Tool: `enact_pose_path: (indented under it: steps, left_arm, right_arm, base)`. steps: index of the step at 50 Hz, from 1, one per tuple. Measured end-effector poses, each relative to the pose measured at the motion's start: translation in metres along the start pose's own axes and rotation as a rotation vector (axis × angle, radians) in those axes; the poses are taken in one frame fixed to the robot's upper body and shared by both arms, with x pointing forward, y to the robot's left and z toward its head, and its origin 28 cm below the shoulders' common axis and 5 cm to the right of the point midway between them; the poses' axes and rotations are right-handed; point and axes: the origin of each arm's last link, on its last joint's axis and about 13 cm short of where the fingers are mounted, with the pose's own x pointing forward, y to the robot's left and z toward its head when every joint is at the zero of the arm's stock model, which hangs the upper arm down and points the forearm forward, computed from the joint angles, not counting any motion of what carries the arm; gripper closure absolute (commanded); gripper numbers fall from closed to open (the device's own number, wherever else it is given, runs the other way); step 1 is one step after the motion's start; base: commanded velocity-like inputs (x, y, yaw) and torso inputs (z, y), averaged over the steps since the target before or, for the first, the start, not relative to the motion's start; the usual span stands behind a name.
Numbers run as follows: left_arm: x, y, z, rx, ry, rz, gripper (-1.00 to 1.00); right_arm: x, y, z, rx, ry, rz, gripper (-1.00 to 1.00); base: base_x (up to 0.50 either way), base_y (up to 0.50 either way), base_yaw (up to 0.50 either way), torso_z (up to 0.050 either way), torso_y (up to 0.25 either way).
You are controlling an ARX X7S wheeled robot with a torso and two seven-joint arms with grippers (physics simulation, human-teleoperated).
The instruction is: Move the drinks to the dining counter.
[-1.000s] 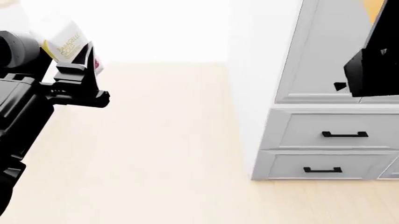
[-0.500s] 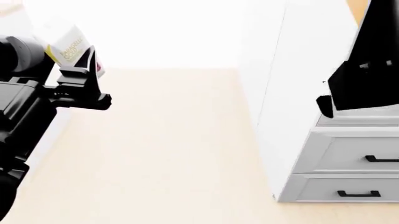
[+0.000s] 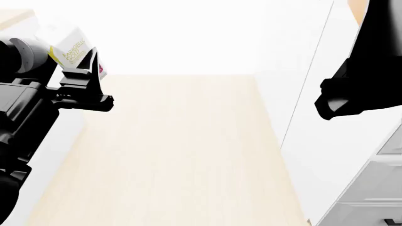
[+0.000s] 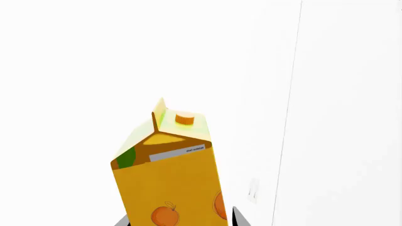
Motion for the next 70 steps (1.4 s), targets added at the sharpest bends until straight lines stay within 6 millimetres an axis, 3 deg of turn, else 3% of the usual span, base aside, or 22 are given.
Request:
enact_pose_path:
  steps: [28, 70]
  left_arm:
    - [0.0003, 0.0005, 0.0000, -0.002, -0.001, 0.002, 1.00]
    - [-0.0002, 0.0006, 0.0012, -0.001, -0.001, 0.004, 1.00]
  right_arm:
    - [0.0000, -0.0021, -0.0021, -0.018, 0.016, -0.017, 1.00]
    - [-0.0001, -0.0042, -0.0041, -0.027, 0.029, -0.034, 1.00]
  base:
    - [0.20, 0.50, 0.00, 0.001, 0.002]
    - [-0.01, 0.50, 0.00, 0.001, 0.002]
